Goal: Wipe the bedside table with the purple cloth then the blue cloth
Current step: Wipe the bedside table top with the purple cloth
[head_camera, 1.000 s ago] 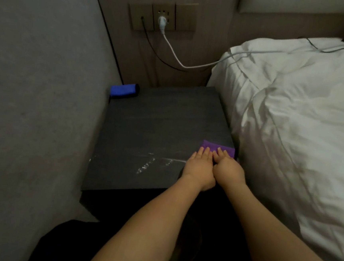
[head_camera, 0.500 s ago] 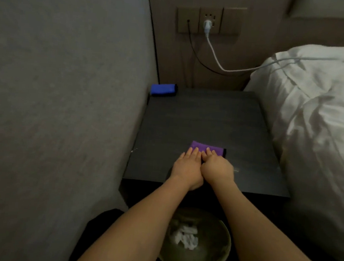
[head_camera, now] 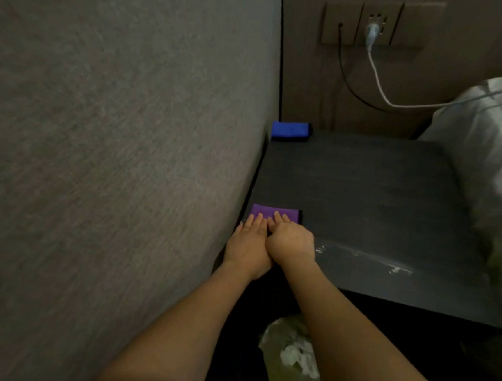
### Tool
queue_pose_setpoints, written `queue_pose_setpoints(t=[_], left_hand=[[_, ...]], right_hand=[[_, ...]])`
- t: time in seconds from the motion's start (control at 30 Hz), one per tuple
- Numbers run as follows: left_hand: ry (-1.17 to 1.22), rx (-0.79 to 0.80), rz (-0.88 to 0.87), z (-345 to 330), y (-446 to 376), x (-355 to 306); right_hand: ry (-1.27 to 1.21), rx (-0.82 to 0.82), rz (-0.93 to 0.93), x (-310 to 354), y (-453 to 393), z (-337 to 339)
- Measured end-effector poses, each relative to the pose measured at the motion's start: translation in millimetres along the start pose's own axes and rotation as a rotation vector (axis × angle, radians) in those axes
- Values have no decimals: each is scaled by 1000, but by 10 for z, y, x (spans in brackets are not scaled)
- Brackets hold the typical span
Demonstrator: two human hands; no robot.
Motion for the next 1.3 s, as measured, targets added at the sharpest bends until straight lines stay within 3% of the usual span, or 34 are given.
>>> queue_pose_setpoints(t=[0.23,0.47,1.3], left_hand=[[-38,-1,51,-64,132,249],[-57,1,72,-71,231,142],[28,26,-113,-108,439,-1137]], right_hand=[[15,11,149,259,-2,-115],[-8,24,174,178,119,-86],[61,-5,-1,-917,820,304]])
Point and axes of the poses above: each hand's wrist, its own y-axis away from the middle knuckle, its own z-axis out of the back of the hand, x = y × z, the point moved 5 cm from there along -y, towards the middle knuckle, and after that the axes turned 9 degrees about z, right-handed, at the moved point
